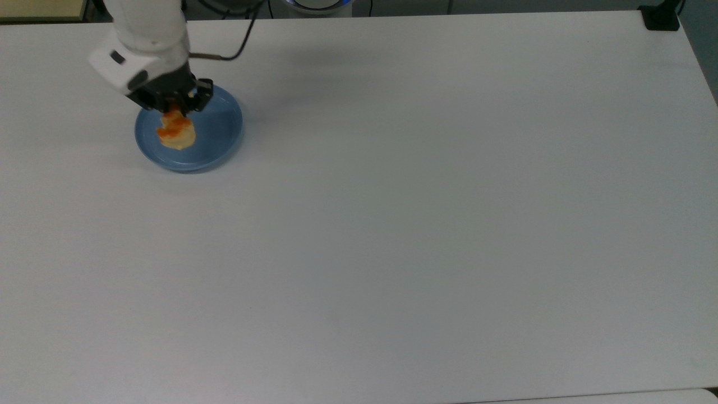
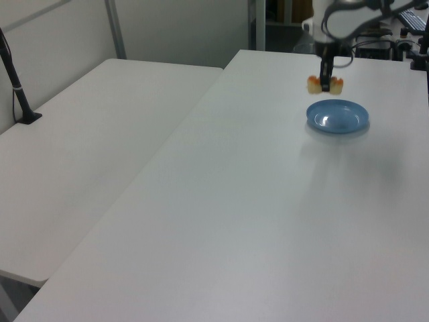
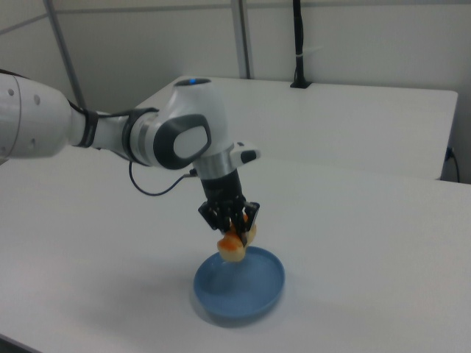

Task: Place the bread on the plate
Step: 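Carry the bread roll over the blue plate and lower it, then open the gripper to release the roll and raise it away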

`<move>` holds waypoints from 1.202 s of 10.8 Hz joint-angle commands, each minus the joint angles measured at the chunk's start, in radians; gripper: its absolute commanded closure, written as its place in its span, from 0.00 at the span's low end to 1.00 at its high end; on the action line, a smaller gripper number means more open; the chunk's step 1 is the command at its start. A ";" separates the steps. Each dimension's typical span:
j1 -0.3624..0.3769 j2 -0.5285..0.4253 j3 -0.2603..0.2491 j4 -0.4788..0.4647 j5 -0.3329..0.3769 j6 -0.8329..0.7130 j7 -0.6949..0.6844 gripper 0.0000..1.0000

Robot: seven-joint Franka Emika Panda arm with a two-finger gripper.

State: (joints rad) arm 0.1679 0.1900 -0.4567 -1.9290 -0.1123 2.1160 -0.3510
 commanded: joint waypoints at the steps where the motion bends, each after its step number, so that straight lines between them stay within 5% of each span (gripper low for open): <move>1: 0.032 0.000 -0.005 -0.083 -0.023 0.074 0.007 0.46; 2: 0.030 0.002 -0.005 -0.102 -0.023 0.093 0.007 0.13; 3: 0.027 0.003 -0.005 -0.102 -0.023 0.094 0.006 0.00; 7: 0.033 -0.055 0.001 -0.043 -0.009 -0.003 0.077 0.00; 10: -0.016 -0.093 0.162 0.213 0.034 -0.277 0.297 0.00; 13: -0.076 -0.135 0.321 0.300 0.086 -0.384 0.380 0.00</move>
State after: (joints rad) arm 0.1533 0.0694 -0.2503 -1.6728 -0.0523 1.8011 -0.0386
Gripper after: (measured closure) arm 0.000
